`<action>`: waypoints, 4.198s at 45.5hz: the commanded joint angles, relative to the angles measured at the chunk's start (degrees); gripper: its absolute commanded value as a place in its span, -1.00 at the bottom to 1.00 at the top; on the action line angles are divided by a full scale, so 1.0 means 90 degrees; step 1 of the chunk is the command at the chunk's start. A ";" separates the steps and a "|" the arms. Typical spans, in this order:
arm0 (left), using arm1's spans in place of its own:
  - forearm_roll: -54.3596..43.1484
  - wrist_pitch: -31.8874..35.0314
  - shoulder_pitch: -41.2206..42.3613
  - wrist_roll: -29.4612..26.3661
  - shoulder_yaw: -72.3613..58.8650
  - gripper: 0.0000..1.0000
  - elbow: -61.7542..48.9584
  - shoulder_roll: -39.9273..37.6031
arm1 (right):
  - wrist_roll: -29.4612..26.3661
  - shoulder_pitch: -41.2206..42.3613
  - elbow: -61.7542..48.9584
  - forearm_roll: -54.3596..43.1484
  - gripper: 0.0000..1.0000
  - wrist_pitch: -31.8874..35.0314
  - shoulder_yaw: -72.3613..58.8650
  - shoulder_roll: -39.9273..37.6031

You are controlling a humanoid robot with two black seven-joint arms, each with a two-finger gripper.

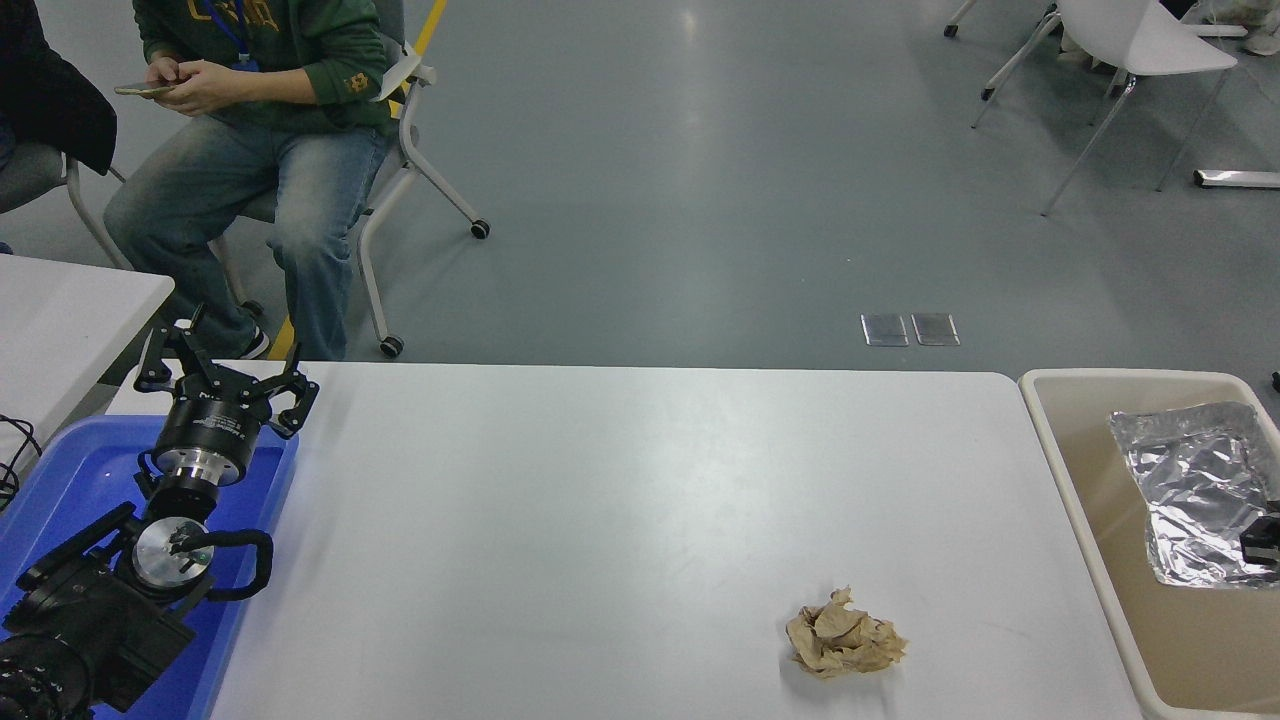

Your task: Clean the table surface

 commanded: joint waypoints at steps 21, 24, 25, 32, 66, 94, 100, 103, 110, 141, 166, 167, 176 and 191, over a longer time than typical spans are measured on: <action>0.0000 0.0000 -0.0003 0.0000 0.0000 1.00 0.0000 0.0000 | -0.0067 0.0049 0.0045 0.0132 1.00 0.0074 0.0063 0.0022; 0.0000 0.0000 -0.0003 0.0000 0.0000 1.00 0.0000 0.0000 | -0.0067 0.0059 0.0045 0.0239 1.00 0.0084 0.0063 0.0022; 0.0000 0.0000 -0.0003 0.0000 0.0000 1.00 0.0000 0.0000 | -0.0067 0.0059 0.0045 0.0278 1.00 0.0084 0.0063 0.0022; 0.0000 0.0000 -0.0003 0.0000 0.0000 1.00 0.0000 0.0000 | -0.0067 0.0069 0.0025 0.0356 1.00 0.0084 0.0063 0.0022; 0.0000 0.0000 0.0007 0.0000 0.0000 1.00 0.0000 0.0000 | -0.0086 0.0420 -0.0004 0.0590 1.00 0.0328 0.0190 0.0013; 0.0000 0.0000 0.0007 0.0000 0.0000 1.00 0.0000 0.0000 | -0.0262 0.0859 0.0191 0.2856 1.00 0.0435 0.1175 -0.0095; 0.0000 0.0000 0.0007 0.0010 0.0000 1.00 0.0000 0.0000 | -0.0233 0.1309 0.1215 0.2866 1.00 0.0465 0.2542 -0.0455; 0.0000 0.0000 -0.0003 0.0000 0.0000 1.00 0.0000 0.0000 | -0.0194 0.1387 0.1704 0.2866 1.00 0.0436 0.3118 -0.0865; 0.0000 0.0000 -0.0003 0.0000 0.0000 1.00 0.0000 0.0000 | -0.0194 0.1416 0.2641 0.2876 1.00 0.0465 0.4319 -0.1130; 0.0000 0.0000 -0.0003 0.0000 0.0000 1.00 0.0000 -0.0009 | -0.0281 -0.0175 0.5816 0.3363 1.00 0.2817 0.9858 -0.1267; 0.0000 0.0000 -0.0003 0.0000 0.0000 1.00 0.0000 0.0000 | -0.0194 -0.0263 0.5563 0.4468 1.00 0.3814 0.9829 0.0208; 0.0000 0.0000 -0.0003 0.0000 0.0000 1.00 0.0000 0.0000 | -0.0194 -0.0263 0.5563 0.4468 1.00 0.3814 0.9829 0.0227; 0.0000 0.0000 -0.0003 0.0000 0.0000 1.00 0.0000 0.0000 | 0.0089 0.0302 0.4246 0.4458 1.00 0.3775 0.9751 0.0949; 0.0000 0.0000 -0.0003 0.0000 0.0000 1.00 0.0000 0.0000 | 0.0793 0.0547 0.3434 0.4468 1.00 0.3756 0.9770 0.1302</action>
